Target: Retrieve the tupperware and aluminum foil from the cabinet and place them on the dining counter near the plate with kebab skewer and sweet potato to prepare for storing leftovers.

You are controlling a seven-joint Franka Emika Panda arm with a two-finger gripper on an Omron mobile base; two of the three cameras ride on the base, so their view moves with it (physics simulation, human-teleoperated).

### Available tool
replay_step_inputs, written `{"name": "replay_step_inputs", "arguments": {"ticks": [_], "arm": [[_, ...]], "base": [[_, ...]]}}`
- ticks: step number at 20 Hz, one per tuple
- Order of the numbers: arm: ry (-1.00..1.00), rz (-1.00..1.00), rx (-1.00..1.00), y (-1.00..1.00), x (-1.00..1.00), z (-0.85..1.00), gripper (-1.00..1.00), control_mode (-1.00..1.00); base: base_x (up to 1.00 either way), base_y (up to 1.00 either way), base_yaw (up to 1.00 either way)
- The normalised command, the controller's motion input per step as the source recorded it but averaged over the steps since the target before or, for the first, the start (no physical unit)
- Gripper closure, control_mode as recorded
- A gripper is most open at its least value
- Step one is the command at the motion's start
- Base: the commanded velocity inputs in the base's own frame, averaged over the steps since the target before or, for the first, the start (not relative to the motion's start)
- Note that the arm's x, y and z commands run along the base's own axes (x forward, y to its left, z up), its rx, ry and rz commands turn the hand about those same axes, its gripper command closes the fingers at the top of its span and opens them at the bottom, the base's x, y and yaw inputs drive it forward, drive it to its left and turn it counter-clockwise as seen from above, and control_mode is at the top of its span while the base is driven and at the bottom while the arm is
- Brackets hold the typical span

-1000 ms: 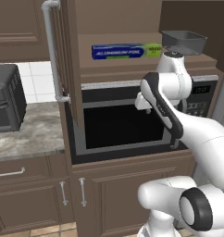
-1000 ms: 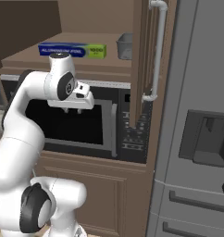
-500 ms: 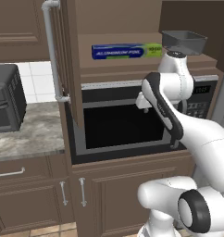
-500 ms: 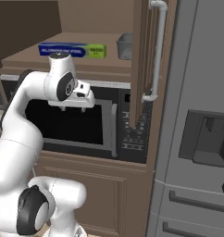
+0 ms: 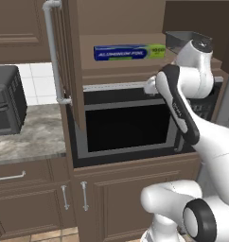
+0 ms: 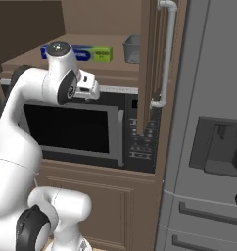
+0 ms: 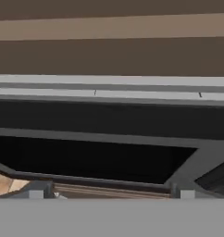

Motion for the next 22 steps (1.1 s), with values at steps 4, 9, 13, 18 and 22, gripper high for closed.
{"name": "replay_step_inputs", "arguments": {"ticks": [4,9,13,18,22], "arm": [[-0.16,0.0,0.07,-0.12,0.05,0.68,-1.0,-1.0],[-0.19,0.0,0.0,-0.17,0.01,0.55,-1.0,-1.0],[-0.28,0.0,-0.15,-0.2,0.0,0.27,-1.0,-1.0],[-0.29,0.0,-0.24,-0.17,0.0,0.19,-1.0,-1.0],[-0.22,0.0,-0.23,-0.18,0.01,0.21,-1.0,-1.0]], "base": [[0.0,0.0,0.0],[0.0,0.0,0.0],[0.0,0.0,0.0],[0.0,0.0,0.0],[0.0,0.0,0.0]]}}
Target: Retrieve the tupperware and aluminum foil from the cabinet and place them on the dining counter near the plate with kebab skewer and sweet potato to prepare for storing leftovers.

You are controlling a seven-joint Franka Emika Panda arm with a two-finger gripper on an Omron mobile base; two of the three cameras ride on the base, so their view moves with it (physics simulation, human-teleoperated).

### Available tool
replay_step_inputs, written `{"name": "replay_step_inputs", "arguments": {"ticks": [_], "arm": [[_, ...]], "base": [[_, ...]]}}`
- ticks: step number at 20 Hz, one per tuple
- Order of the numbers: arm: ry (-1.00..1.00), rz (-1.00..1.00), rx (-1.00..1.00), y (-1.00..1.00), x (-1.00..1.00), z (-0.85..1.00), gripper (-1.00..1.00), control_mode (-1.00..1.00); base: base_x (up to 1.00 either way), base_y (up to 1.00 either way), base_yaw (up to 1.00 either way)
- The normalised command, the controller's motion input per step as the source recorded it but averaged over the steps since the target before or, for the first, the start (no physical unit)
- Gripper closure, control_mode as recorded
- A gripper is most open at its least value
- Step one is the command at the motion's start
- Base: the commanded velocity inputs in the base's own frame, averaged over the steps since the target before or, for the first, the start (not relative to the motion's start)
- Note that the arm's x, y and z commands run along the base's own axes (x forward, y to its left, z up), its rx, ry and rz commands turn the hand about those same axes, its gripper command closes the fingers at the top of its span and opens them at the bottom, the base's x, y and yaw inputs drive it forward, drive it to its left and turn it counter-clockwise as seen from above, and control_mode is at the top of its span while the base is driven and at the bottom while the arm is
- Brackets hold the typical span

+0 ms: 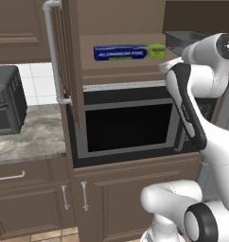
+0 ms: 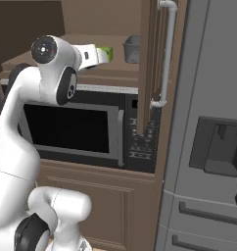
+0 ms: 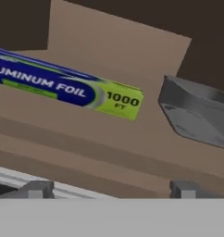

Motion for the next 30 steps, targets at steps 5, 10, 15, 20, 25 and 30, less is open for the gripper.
{"name": "replay_step_inputs", "arguments": {"ticks": [5,10,15,20,25,30], "arm": [[-0.05,0.0,-0.1,-0.15,0.01,0.45,-1.0,-1.0],[0.02,0.0,0.01,-0.16,0.1,0.59,-1.0,-1.0],[0.1,-0.02,0.05,-0.39,0.37,0.11,-1.0,-1.0],[0.03,0.0,0.0,-0.4,0.37,0.0,-1.0,-1.0],[0.0,0.0,0.0,-0.23,0.41,0.0,-1.0,-1.0],[0.0,0.0,0.0,-0.15,0.41,-0.04,-1.0,-1.0]], "base": [[0.0,0.0,0.0],[0.0,0.0,0.0],[0.0,0.0,0.0],[0.0,0.0,0.0],[0.0,0.0,0.0],[0.0,0.0,0.0]]}}
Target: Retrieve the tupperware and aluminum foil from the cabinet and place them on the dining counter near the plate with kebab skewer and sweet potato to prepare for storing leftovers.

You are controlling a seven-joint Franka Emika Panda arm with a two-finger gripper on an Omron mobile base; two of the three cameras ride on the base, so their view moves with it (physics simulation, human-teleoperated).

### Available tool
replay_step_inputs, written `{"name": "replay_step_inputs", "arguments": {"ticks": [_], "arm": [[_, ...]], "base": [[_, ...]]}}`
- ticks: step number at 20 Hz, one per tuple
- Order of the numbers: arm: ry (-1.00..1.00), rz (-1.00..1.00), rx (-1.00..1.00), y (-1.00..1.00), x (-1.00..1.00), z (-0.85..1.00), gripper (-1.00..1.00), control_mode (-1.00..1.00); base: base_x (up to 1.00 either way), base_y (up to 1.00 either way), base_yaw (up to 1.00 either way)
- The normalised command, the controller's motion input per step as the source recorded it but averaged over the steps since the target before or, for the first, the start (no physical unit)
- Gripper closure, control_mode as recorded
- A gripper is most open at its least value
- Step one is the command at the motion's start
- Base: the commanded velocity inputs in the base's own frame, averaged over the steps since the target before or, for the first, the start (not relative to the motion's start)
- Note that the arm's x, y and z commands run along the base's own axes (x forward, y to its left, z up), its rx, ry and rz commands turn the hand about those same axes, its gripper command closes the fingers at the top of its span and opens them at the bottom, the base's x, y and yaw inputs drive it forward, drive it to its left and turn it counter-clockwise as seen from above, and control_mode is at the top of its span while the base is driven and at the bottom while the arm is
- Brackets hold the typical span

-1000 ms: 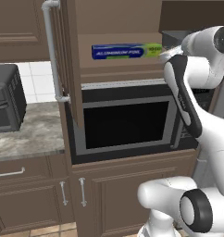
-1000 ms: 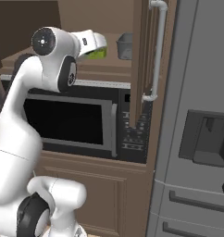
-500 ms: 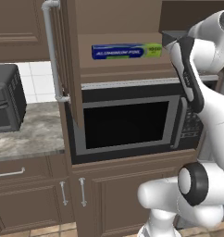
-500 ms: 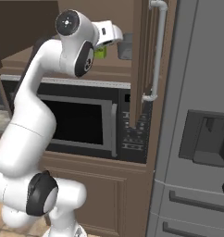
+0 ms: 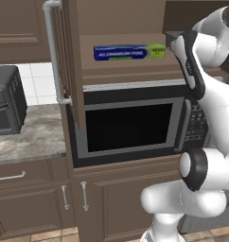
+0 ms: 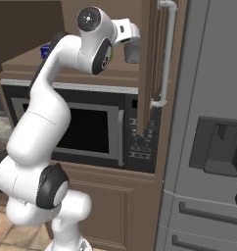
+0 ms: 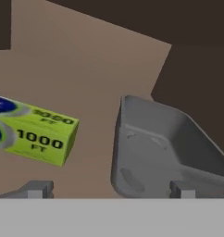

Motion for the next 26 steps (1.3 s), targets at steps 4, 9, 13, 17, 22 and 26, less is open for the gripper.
{"name": "replay_step_inputs", "arguments": {"ticks": [4,9,13,17,22,26], "arm": [[0.0,0.0,0.0,-0.13,0.48,-0.06,-1.0,-1.0],[0.0,0.0,0.0,-0.02,0.58,-0.11,-1.0,-1.0],[0.0,0.0,0.0,0.0,0.59,-0.06,-1.0,-1.0],[0.0,0.0,0.01,-0.02,0.52,0.0,-1.0,-1.0],[0.0,0.0,0.02,-0.12,0.41,0.0,-1.0,-1.0],[0.0,0.0,0.03,-0.22,0.28,-0.03,-1.0,-1.0]], "base": [[0.0,0.0,0.0],[0.0,0.0,0.0],[0.0,0.0,0.0],[0.0,0.0,0.0],[0.0,0.0,0.0],[0.0,0.0,0.0]]}}
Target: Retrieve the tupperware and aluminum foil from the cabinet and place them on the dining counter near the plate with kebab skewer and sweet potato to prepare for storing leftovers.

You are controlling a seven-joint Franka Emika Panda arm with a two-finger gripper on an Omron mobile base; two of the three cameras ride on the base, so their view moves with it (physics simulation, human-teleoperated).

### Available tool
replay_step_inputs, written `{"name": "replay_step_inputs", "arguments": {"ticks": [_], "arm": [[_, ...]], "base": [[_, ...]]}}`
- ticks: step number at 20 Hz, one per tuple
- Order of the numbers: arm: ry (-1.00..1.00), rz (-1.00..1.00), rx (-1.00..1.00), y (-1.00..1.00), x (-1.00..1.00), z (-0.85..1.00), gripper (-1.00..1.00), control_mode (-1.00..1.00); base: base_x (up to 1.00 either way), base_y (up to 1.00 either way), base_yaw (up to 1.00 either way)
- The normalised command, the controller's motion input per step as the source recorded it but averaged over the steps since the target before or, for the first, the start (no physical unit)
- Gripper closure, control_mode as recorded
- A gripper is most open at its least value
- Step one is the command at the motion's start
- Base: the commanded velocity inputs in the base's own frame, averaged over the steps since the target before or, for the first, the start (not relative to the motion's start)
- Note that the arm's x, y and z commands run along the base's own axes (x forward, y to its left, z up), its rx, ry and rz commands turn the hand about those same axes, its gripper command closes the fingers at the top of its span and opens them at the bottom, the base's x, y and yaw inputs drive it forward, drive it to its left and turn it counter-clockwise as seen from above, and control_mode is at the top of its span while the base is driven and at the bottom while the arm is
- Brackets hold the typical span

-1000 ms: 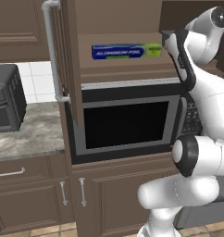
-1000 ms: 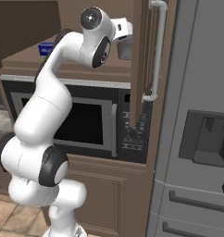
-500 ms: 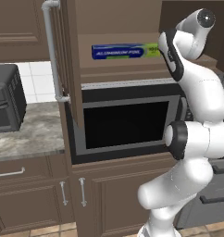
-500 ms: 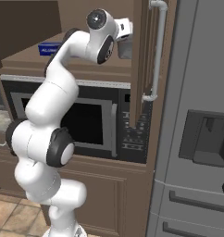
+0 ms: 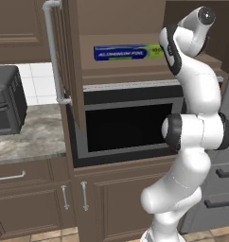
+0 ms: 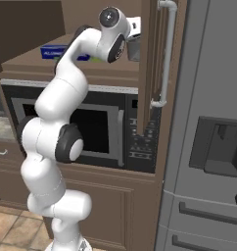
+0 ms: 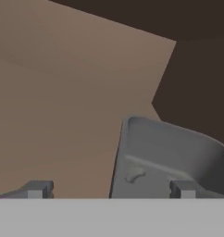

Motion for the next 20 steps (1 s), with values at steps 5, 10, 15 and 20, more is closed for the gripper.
{"name": "replay_step_inputs", "arguments": {"ticks": [5,10,15,20], "arm": [[0.0,0.0,0.01,-0.34,0.04,-0.22,1.0,-1.0],[0.02,-0.02,0.0,-0.42,0.0,-0.39,1.0,-1.0],[0.1,-0.04,0.0,-0.15,-0.06,-0.5,1.0,-1.0],[0.06,0.0,0.0,0.0,-0.48,-0.4,1.0,-1.0]], "base": [[0.0,0.0,0.0],[0.0,0.0,0.0],[0.0,0.0,0.0],[0.0,0.0,0.0]]}}
